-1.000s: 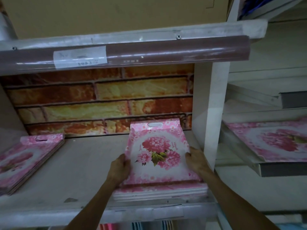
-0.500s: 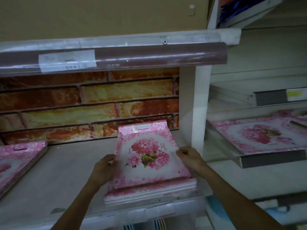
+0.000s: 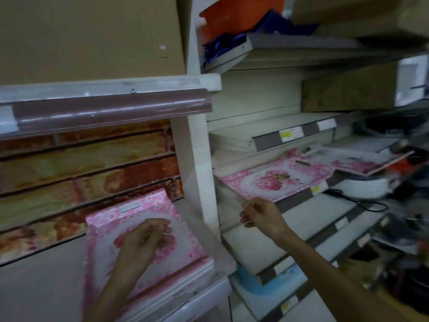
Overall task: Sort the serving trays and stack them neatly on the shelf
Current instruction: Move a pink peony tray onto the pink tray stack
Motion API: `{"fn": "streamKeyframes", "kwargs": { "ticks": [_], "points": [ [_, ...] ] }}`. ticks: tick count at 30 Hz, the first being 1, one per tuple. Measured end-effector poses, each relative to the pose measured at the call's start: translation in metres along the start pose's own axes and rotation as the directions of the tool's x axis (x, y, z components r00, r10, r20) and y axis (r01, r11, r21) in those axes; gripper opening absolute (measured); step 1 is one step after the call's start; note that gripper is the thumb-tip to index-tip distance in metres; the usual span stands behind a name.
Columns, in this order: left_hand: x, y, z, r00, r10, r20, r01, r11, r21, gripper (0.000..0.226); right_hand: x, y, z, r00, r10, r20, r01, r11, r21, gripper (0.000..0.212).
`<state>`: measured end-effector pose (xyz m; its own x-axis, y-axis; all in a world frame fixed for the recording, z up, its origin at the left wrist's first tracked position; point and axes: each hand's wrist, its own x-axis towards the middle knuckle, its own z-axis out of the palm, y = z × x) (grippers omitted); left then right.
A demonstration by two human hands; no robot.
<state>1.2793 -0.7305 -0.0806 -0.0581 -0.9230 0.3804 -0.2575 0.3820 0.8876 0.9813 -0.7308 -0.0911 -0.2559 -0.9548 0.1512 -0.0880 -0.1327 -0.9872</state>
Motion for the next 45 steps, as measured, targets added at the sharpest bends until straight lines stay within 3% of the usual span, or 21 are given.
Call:
{"fn": "streamKeyframes", "kwargs": {
  "ticks": [3, 5, 9, 11, 13, 15, 17, 19, 22, 26, 29, 34, 37, 45],
  "points": [
    [0.011, 0.011, 0.039, 0.994, 0.048, 0.101, -0.035, 0.992, -0.122, 0.020, 0.000, 0.002, -0.040, 0.997, -0.013, -0.078, 0.010, 0.999, -0.030, 0.012],
    [0.021, 0.017, 0.065, 0.986, 0.079, 0.149, -0.062, 0.991, -0.114, 0.021, 0.004, 0.005, -0.068, 0.992, -0.009, -0.125, 0.005, 0.999, -0.035, 0.011],
    [0.044, 0.023, 0.119, 0.941, 0.198, 0.275, -0.224, 0.972, 0.066, 0.021, 0.012, 0.012, -0.119, 0.985, -0.007, -0.175, -0.010, 0.996, -0.094, 0.016],
    [0.058, 0.023, 0.145, 0.868, 0.342, 0.361, -0.443, 0.861, 0.249, 0.017, 0.018, 0.014, -0.142, 0.981, -0.005, -0.194, -0.014, 0.995, -0.096, 0.018],
    [0.073, 0.021, 0.170, 0.752, 0.463, 0.469, -0.645, 0.661, 0.384, 0.023, 0.027, 0.016, -0.164, 0.977, 0.004, -0.212, -0.019, 0.997, -0.073, 0.019],
    [0.088, 0.017, 0.195, 0.638, 0.510, 0.577, -0.770, 0.440, 0.463, 0.030, 0.037, 0.019, -0.184, 0.975, 0.018, -0.223, -0.032, 0.998, -0.059, 0.019],
    [0.100, 0.016, 0.216, 0.570, 0.502, 0.650, -0.818, 0.277, 0.504, 0.035, 0.047, 0.024, -0.201, 0.974, 0.029, -0.223, -0.045, 0.997, -0.069, 0.017],
    [0.109, 0.014, 0.232, 0.544, 0.472, 0.694, -0.836, 0.230, 0.498, 0.046, 0.056, 0.028, -0.216, 0.973, 0.046, -0.224, -0.062, 0.996, -0.065, 0.016],
    [0.118, 0.009, 0.245, 0.527, 0.370, 0.765, -0.848, 0.167, 0.503, 0.043, 0.071, 0.035, -0.233, 0.971, 0.081, -0.224, -0.092, 0.995, -0.041, 0.017],
    [0.130, 0.003, 0.249, 0.572, 0.224, 0.789, -0.817, 0.236, 0.526, 0.041, 0.093, 0.047, -0.249, 0.966, 0.134, -0.222, -0.140, 0.990, -0.008, 0.019],
    [0.132, 0.010, 0.247, 0.598, 0.209, 0.774, -0.796, 0.274, 0.540, 0.035, 0.109, 0.056, -0.255, 0.961, 0.201, -0.190, -0.190, 0.979, 0.074, 0.021],
    [0.133, 0.048, 0.250, 0.616, 0.261, 0.743, -0.765, 0.423, 0.486, 0.032, 0.135, 0.055, -0.250, 0.936, 0.339, -0.099, -0.268, 0.864, 0.426, 0.031],
    [0.136, 0.066, 0.255, 0.600, 0.302, 0.741, -0.781, 0.421, 0.461, 0.035, 0.154, 0.046, -0.247, 0.938, 0.346, 0.003, -0.282, 0.759, 0.587, 0.039],
    [0.124, 0.083, 0.274, 0.605, 0.285, 0.743, -0.779, 0.406, 0.478, 0.047, 0.193, 0.025, -0.242, 0.921, 0.390, -0.004, -0.295, 0.703, 0.647, 0.030]
  ]
}}
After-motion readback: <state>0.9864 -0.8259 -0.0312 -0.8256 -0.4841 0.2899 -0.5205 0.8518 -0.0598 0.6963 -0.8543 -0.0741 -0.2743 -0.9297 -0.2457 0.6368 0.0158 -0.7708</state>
